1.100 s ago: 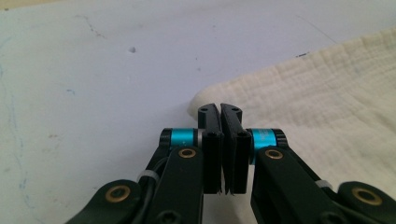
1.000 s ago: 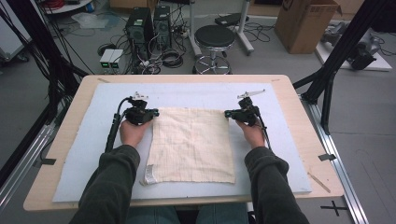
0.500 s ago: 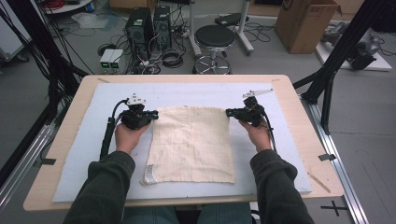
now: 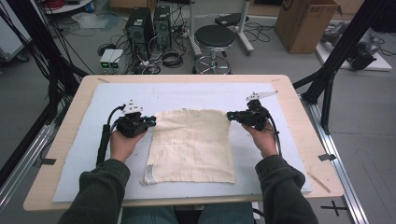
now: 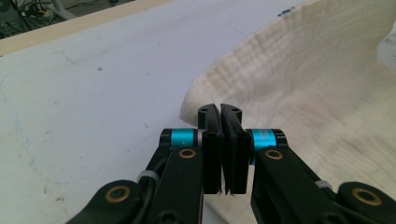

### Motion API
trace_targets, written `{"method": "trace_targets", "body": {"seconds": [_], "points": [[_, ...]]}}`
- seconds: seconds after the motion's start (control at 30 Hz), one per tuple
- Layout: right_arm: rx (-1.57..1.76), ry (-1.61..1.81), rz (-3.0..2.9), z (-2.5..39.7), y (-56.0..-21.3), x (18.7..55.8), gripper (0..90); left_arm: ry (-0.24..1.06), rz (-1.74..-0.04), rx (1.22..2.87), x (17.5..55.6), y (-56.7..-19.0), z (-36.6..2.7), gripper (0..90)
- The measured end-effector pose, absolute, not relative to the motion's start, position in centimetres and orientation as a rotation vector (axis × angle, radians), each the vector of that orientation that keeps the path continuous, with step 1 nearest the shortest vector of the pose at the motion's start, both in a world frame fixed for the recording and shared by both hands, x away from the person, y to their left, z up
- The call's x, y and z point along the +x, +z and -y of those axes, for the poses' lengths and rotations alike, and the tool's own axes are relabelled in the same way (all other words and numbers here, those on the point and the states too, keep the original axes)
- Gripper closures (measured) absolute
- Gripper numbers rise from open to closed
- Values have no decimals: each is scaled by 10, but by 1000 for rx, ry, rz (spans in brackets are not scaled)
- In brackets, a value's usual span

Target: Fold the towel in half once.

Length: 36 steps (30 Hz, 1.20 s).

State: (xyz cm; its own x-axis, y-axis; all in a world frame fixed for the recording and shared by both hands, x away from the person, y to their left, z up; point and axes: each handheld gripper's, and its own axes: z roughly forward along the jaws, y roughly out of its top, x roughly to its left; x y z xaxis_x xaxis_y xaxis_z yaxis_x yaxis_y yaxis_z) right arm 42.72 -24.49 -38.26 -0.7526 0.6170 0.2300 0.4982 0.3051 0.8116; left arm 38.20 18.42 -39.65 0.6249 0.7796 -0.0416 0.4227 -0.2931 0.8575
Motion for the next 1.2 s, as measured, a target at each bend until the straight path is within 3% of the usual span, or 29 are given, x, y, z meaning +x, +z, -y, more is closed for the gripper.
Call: {"method": "trace_targets", "body": {"seconds": [1.2], "points": [[939,1549,-2461,257,-391,358,869,457,-832,1913,312,-392,-196,868]]}}
